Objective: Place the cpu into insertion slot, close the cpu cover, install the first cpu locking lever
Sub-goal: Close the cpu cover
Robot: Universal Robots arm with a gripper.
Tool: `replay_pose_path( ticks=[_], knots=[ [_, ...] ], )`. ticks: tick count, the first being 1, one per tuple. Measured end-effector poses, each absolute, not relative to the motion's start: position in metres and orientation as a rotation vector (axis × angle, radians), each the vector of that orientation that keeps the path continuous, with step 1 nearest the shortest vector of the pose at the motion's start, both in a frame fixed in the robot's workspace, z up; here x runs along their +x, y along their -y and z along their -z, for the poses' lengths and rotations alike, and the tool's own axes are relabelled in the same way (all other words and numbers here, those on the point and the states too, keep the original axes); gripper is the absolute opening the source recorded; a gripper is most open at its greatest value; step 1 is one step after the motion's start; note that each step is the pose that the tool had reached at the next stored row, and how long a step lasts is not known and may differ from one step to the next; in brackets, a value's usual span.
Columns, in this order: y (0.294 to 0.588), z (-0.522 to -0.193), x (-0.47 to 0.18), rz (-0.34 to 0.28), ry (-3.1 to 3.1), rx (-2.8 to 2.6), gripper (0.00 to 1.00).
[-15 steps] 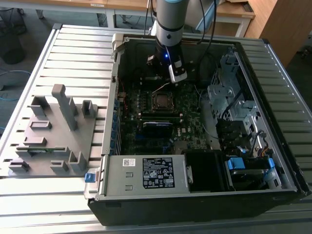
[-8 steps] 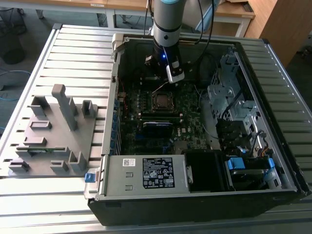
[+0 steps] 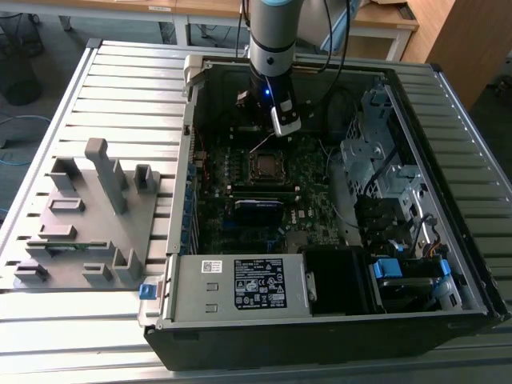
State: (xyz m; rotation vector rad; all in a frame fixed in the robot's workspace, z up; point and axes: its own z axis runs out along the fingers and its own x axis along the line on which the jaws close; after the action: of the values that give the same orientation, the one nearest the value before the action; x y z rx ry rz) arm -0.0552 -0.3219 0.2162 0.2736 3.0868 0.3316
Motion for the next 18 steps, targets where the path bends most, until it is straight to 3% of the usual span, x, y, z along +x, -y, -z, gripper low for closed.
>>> replay_pose_path(
  ticks=[18],
  knots=[
    [0.3218,-0.2245,-0.0552,-0.299,-3.087,0.273,0.1]
  ],
)
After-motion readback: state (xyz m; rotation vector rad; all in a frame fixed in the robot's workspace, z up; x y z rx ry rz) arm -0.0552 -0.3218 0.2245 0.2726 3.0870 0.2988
